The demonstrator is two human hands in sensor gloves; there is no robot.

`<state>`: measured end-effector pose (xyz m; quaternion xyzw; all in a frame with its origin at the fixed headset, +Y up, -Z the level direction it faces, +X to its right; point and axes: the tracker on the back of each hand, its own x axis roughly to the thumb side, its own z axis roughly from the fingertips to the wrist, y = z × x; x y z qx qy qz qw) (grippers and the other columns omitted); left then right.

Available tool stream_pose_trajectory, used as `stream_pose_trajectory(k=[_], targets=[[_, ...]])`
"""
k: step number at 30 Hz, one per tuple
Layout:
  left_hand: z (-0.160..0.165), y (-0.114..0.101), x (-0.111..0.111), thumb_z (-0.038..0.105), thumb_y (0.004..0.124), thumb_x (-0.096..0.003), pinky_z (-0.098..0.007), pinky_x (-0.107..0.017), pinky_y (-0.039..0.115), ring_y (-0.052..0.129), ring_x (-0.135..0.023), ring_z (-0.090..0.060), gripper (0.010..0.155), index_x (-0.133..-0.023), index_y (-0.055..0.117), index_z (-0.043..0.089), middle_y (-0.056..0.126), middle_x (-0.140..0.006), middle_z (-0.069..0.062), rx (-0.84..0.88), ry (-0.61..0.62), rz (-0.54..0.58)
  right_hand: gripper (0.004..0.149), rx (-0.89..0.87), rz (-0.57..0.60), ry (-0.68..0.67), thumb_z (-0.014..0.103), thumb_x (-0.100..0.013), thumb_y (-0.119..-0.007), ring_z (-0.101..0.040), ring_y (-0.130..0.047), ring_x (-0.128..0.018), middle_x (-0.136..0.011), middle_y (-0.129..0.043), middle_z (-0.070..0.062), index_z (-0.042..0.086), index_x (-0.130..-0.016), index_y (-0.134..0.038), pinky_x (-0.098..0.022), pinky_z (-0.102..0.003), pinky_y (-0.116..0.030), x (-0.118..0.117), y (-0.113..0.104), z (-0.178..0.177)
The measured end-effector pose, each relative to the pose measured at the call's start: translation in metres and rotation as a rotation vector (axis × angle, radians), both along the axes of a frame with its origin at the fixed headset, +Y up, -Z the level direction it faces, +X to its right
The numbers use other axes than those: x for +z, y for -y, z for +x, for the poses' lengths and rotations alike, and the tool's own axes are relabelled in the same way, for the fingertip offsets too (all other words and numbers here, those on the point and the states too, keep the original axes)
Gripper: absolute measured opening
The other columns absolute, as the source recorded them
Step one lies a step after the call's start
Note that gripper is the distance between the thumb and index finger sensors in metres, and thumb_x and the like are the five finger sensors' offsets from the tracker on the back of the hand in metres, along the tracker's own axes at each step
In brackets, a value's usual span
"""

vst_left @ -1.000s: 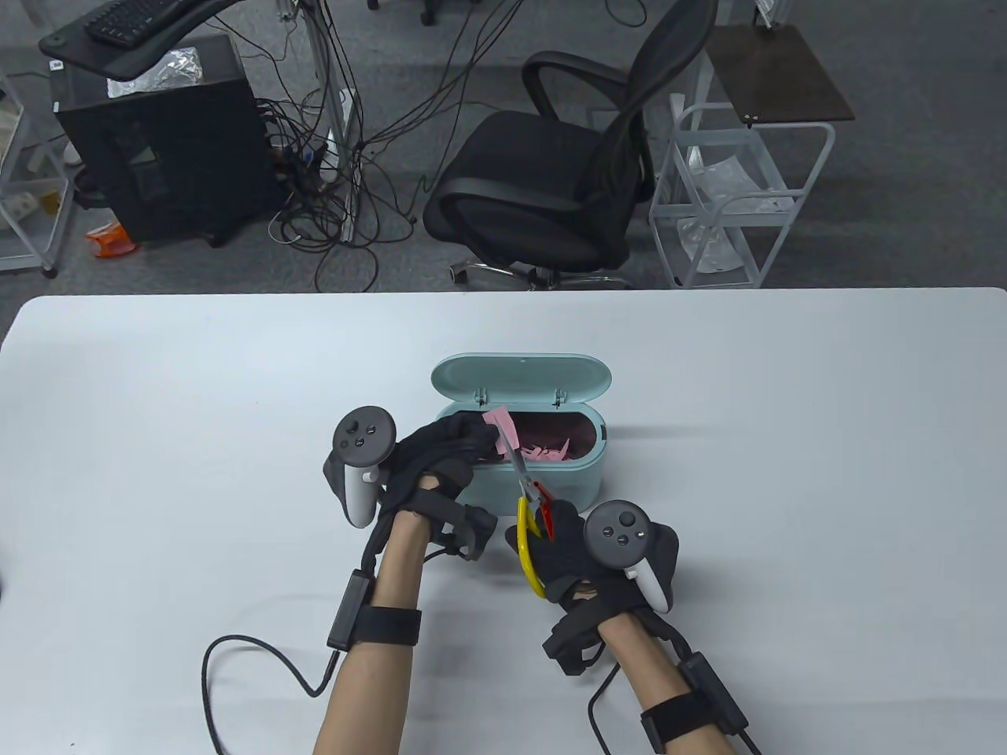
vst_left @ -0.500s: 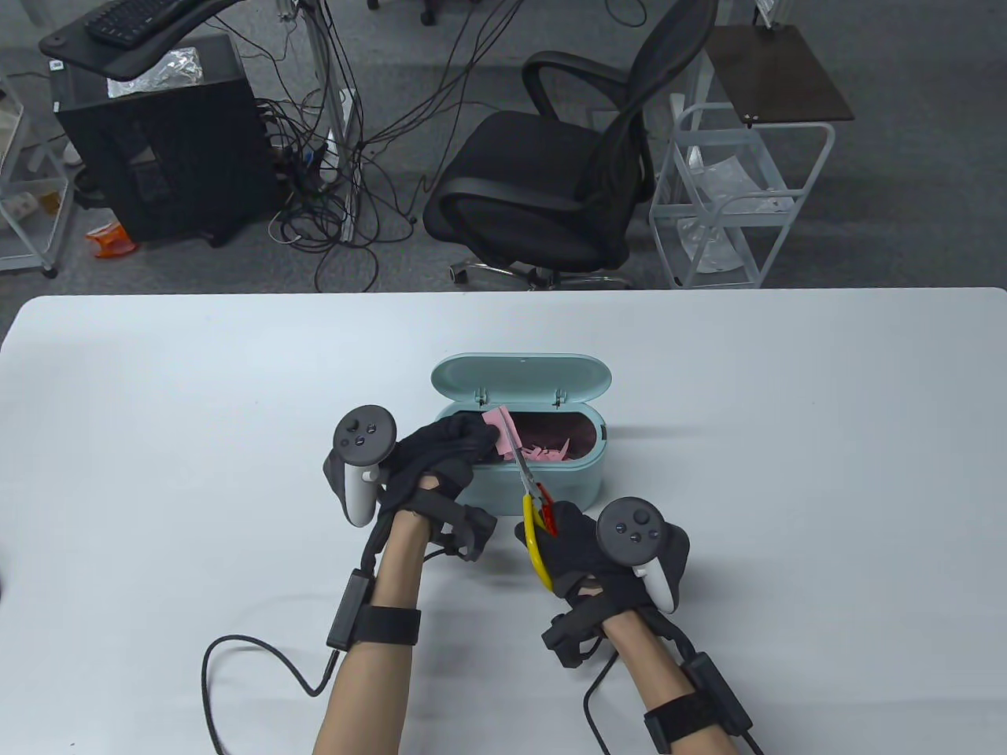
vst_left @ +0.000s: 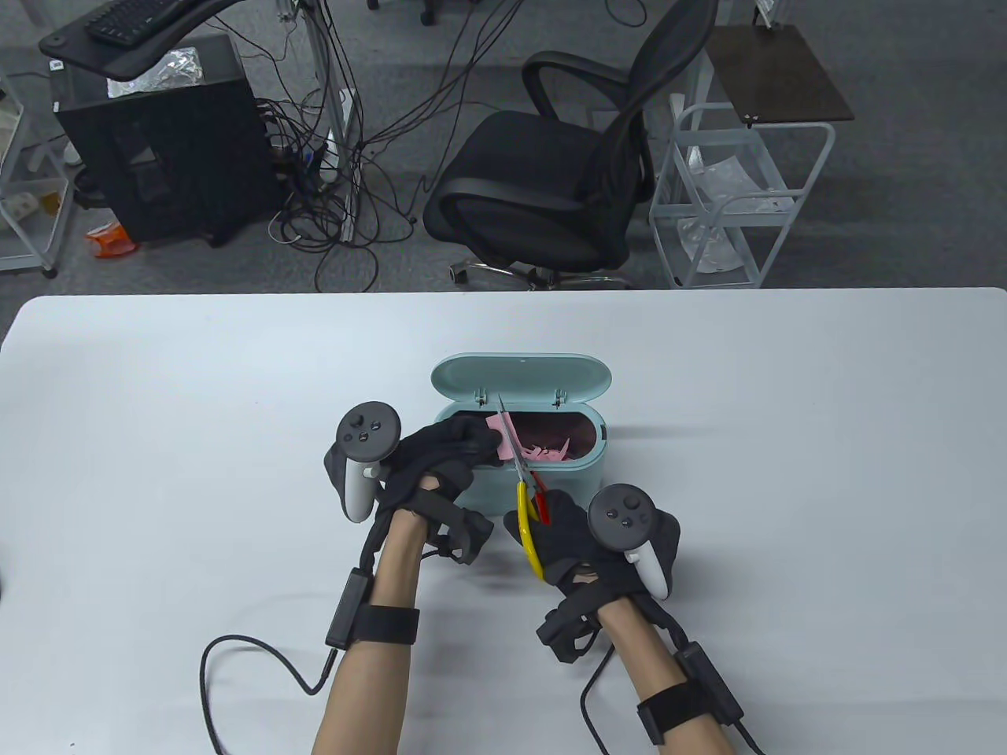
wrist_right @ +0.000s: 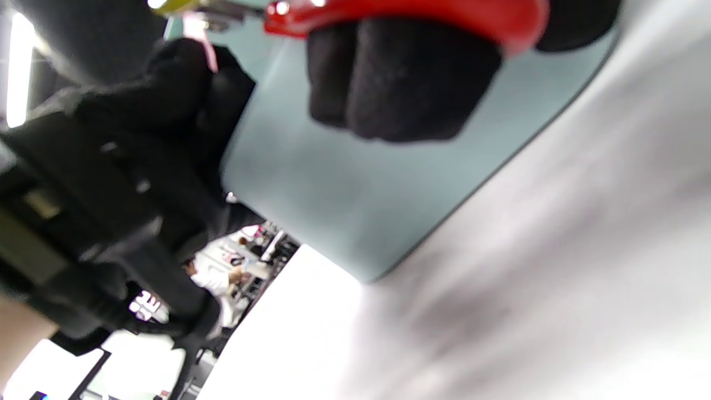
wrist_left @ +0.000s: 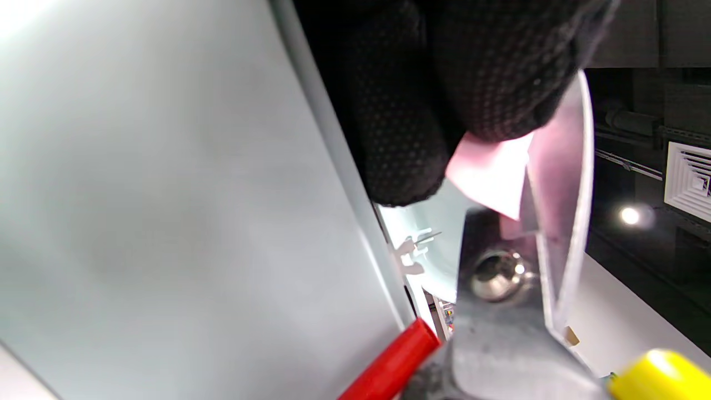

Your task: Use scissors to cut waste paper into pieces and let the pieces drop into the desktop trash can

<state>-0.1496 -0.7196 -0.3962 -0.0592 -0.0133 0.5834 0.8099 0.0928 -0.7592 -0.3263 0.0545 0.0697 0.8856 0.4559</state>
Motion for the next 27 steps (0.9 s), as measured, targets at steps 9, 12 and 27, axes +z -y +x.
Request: stream_pose_trajectory(k=[9, 12, 27], targets=[[0.001, 0.0, 0.0, 0.046, 0.087, -0.0402, -0.065, -0.075, 0.031, 0.095, -0.08, -0.019, 0.041, -0.073, 0.097, 0.025, 0.108, -0.063, 0.007, -0.014, -0.003, 0.003, 0.06, -0.038, 0.042, 0.04, 0.062, -0.04, -0.073, -0.015, -0.1, -0.023, -0.051, -0.096, 0.002, 0.013, -0.075, -0.078, -0.059, -0.055, -0.074, -0.001, 0.0, 0.0], [0.001, 0.0, -0.001, 0.046, 0.087, -0.0402, -0.065, -0.075, 0.031, 0.096, -0.08, -0.019, 0.04, -0.073, 0.097, 0.025, 0.108, -0.063, 0.007, -0.014, -0.005, 0.004, 0.058, -0.072, 0.037, 0.062, 0.058, -0.04, -0.074, -0.01, -0.101, -0.014, -0.043, -0.098, 0.006, 0.011, -0.071, -0.082, -0.056, -0.049, -0.08, -0.002, -0.001, 0.001], [-0.001, 0.004, 0.0, 0.044, 0.087, -0.0423, -0.065, -0.075, 0.028, 0.094, -0.081, -0.021, 0.04, -0.076, 0.095, 0.024, 0.107, -0.065, 0.006, 0.086, -0.015, -0.009, 0.084, 0.121, -0.015, -0.055, 0.077, -0.039, -0.061, -0.028, -0.09, -0.054, -0.084, -0.077, -0.011, 0.012, -0.091, -0.056, -0.066, -0.068, -0.055, 0.012, 0.008, 0.014]])
